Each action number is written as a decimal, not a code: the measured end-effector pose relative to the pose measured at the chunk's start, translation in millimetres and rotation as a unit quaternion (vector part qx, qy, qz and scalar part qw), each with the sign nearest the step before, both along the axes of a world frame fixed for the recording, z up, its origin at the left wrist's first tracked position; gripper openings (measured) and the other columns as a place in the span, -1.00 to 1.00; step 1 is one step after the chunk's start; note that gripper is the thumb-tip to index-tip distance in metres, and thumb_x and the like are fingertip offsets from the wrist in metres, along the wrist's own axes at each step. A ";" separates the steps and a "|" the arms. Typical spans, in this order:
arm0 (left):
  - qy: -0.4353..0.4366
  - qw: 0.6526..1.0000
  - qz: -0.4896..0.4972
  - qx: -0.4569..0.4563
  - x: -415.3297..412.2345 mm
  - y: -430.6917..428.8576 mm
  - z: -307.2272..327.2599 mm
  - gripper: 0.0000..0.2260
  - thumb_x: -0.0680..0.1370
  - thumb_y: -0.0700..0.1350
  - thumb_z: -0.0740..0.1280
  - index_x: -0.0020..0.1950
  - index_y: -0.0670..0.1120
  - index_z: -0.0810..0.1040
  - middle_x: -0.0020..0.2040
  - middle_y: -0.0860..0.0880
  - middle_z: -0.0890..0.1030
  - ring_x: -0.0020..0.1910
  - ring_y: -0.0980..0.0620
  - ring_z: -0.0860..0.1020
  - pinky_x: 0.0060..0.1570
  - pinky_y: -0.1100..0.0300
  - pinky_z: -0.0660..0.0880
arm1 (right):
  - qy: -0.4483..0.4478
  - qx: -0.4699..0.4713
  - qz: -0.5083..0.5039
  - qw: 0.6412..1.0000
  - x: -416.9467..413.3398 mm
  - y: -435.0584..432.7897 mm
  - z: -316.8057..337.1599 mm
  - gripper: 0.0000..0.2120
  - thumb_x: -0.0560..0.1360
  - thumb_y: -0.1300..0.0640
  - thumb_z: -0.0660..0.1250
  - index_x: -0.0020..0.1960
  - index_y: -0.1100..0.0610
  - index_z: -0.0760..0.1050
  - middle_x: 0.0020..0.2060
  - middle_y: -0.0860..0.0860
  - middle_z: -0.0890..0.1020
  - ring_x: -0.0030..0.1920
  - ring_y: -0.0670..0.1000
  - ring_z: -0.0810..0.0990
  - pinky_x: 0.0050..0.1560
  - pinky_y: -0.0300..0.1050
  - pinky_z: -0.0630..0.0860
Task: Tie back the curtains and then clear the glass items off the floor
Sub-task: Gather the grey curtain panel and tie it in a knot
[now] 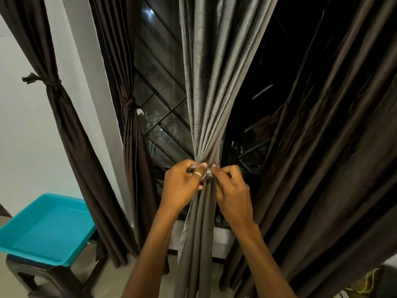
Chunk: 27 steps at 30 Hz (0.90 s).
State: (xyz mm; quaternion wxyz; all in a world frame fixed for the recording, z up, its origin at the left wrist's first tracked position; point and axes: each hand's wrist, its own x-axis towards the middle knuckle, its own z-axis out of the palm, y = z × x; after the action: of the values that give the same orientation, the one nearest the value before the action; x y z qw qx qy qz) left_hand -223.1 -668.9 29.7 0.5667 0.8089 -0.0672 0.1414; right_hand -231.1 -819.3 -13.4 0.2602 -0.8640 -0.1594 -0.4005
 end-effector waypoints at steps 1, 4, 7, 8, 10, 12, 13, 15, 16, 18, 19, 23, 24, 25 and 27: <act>-0.021 0.999 0.021 0.015 -0.4 0.1 -2.8 -0.76 0.59 0.07 0.37 -0.08 -0.09 0.63 -0.09 0.01 0.62 -0.33 0.14 0.66 -0.22 0.10 0.67 | -0.001 0.013 -0.005 1.000 -0.3 0.3 -1.8 -0.74 0.58 0.29 0.39 0.26 0.25 0.60 -0.06 0.08 0.53 -0.23 -0.08 0.54 -0.26 -0.24 0.57; -0.017 0.998 0.044 0.042 -2.9 1.2 -7.8 -0.75 0.57 0.20 0.34 -0.08 0.03 0.62 -0.20 0.04 0.64 -0.34 0.12 0.64 -0.22 -0.03 0.64 | 0.019 0.123 -0.005 0.992 -2.1 3.1 -0.5 -0.81 0.57 0.31 0.40 0.17 0.20 0.56 -0.01 0.02 0.58 -0.11 -0.16 0.56 -0.11 -0.34 0.54; 0.006 0.999 0.046 0.007 -11.1 -4.1 -9.4 -0.76 0.58 0.14 0.36 -0.05 -0.02 0.62 -0.31 0.06 0.67 -0.35 0.20 0.65 -0.24 0.04 0.65 | 0.045 0.206 0.011 0.978 -4.2 5.3 -0.7 -0.84 0.52 0.34 0.43 0.05 0.17 0.56 -0.04 -0.03 0.60 -0.06 -0.21 0.59 -0.08 -0.44 0.50; 0.008 0.999 0.048 -0.008 -13.9 -6.3 -9.8 -0.76 0.58 0.12 0.37 -0.03 -0.04 0.63 -0.31 0.06 0.67 -0.35 0.21 0.66 -0.27 0.12 0.65 | 0.049 0.217 0.013 0.975 -4.7 4.5 -1.8 -0.85 0.50 0.35 0.45 0.01 0.17 0.58 -0.07 -0.03 0.61 -0.09 -0.20 0.60 -0.10 -0.45 0.49; 0.011 0.998 0.048 -0.039 -17.0 -8.9 -12.0 -0.76 0.56 0.09 0.40 0.00 -0.07 0.64 -0.30 0.04 0.67 -0.34 0.19 0.66 -0.33 0.27 0.61 | 0.062 0.239 0.018 0.969 -5.0 0.7 -2.8 -0.87 0.48 0.35 0.47 -0.04 0.17 0.60 -0.10 -0.02 0.62 -0.12 -0.18 0.62 -0.13 -0.44 0.50; 0.013 0.997 0.052 -0.055 -17.6 -8.4 -15.3 -0.77 0.55 0.08 0.42 0.00 -0.08 0.64 -0.30 0.03 0.68 -0.35 0.17 0.66 -0.33 0.29 0.60 | 0.074 0.249 0.033 0.965 -5.2 -3.6 -1.3 -0.87 0.47 0.35 0.49 -0.05 0.17 0.63 -0.11 -0.02 0.64 -0.12 -0.17 0.64 -0.13 -0.43 0.51; 0.012 0.997 0.053 -0.058 -17.9 -7.7 -16.5 -0.78 0.55 0.07 0.43 0.01 -0.08 0.64 -0.29 0.03 0.68 -0.35 0.17 0.66 -0.30 0.25 0.62 | 0.077 0.250 0.041 0.964 -5.3 -5.4 0.2 -0.86 0.47 0.35 0.50 -0.06 0.15 0.64 -0.11 -0.02 0.64 -0.12 -0.17 0.65 -0.12 -0.42 0.53; 0.003 0.997 0.055 -0.060 -18.3 -6.6 -19.2 -0.79 0.55 0.07 0.43 0.00 -0.07 0.65 -0.27 0.05 0.68 -0.35 0.16 0.66 -0.24 0.14 0.65 | 0.081 0.249 0.045 0.964 -5.5 -10.0 3.7 -0.86 0.47 0.32 0.50 -0.05 0.11 0.66 -0.12 -0.05 0.66 -0.11 -0.17 0.66 -0.10 -0.37 0.56; -0.003 0.997 0.055 -0.060 -18.1 -5.7 -20.2 -0.79 0.55 0.07 0.43 -0.01 -0.07 0.65 -0.27 0.05 0.68 -0.35 0.16 0.66 -0.22 0.10 0.66 | 0.086 0.254 0.043 0.962 -4.6 -13.2 4.7 -0.86 0.48 0.30 0.50 -0.05 0.08 0.67 -0.11 -0.07 0.66 -0.10 -0.16 0.66 -0.09 -0.33 0.58; -0.006 0.997 0.056 -0.056 -18.4 -3.0 -20.2 -0.80 0.55 0.06 0.43 -0.01 -0.06 0.65 -0.27 0.05 0.68 -0.36 0.15 0.65 -0.21 0.07 0.65 | 0.106 0.275 0.034 0.955 -2.4 -21.6 3.4 -0.87 0.49 0.26 0.50 -0.03 0.06 0.69 -0.09 -0.08 0.68 -0.07 -0.14 0.68 -0.04 -0.25 0.62; -0.006 0.997 0.055 -0.053 -18.2 -1.3 -20.6 -0.81 0.55 0.06 0.43 -0.01 -0.06 0.66 -0.26 0.05 0.68 -0.37 0.15 0.65 -0.21 0.07 0.65 | 0.113 0.289 0.026 0.950 -1.8 -25.8 2.0 -0.87 0.49 0.25 0.50 -0.02 0.05 0.70 -0.08 -0.08 0.68 -0.06 -0.13 0.68 -0.02 -0.19 0.64; -0.013 0.998 0.049 -0.047 -16.9 2.2 -22.8 -0.86 0.56 0.02 0.43 -0.03 -0.04 0.65 -0.27 0.05 0.68 -0.38 0.14 0.64 -0.22 0.03 0.64 | 0.129 0.327 0.008 0.936 -1.1 -33.8 -1.5 -0.85 0.50 0.27 0.48 -0.04 0.02 0.70 -0.08 -0.08 0.68 -0.07 -0.09 0.69 0.01 -0.11 0.65; -0.014 0.998 0.051 -0.044 -16.2 2.2 -23.4 -0.86 0.56 0.02 0.43 -0.04 -0.04 0.65 -0.28 0.05 0.67 -0.38 0.14 0.64 -0.23 0.04 0.63 | 0.131 0.329 0.006 0.935 -0.6 -34.2 -2.5 -0.84 0.50 0.27 0.47 -0.04 0.02 0.70 -0.08 -0.07 0.67 -0.07 -0.09 0.68 0.01 -0.12 0.65; -0.014 0.998 0.054 -0.042 -15.8 2.2 -23.7 -0.87 0.56 0.02 0.43 -0.04 -0.03 0.65 -0.30 0.04 0.67 -0.38 0.15 0.63 -0.24 0.05 0.63 | 0.133 0.330 0.006 0.935 0.1 -34.2 -3.4 -0.83 0.51 0.27 0.47 -0.04 0.00 0.69 -0.08 -0.07 0.67 -0.07 -0.09 0.68 0.00 -0.12 0.65; -0.012 0.997 0.057 -0.040 -14.8 2.5 -24.3 -0.87 0.56 0.02 0.42 -0.05 -0.03 0.65 -0.33 0.03 0.66 -0.38 0.15 0.63 -0.25 0.07 0.62 | 0.135 0.338 0.009 0.931 1.8 -33.7 -5.1 -0.79 0.51 0.27 0.46 -0.06 -0.05 0.67 -0.08 -0.05 0.68 -0.07 -0.07 0.69 -0.01 -0.08 0.66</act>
State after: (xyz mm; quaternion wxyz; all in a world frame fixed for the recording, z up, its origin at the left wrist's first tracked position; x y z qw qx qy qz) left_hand -237.9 -666.4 5.4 0.5889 0.7862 -0.0219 0.1860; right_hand -229.3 -853.0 -18.6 0.5596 -0.7693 0.0149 -0.3077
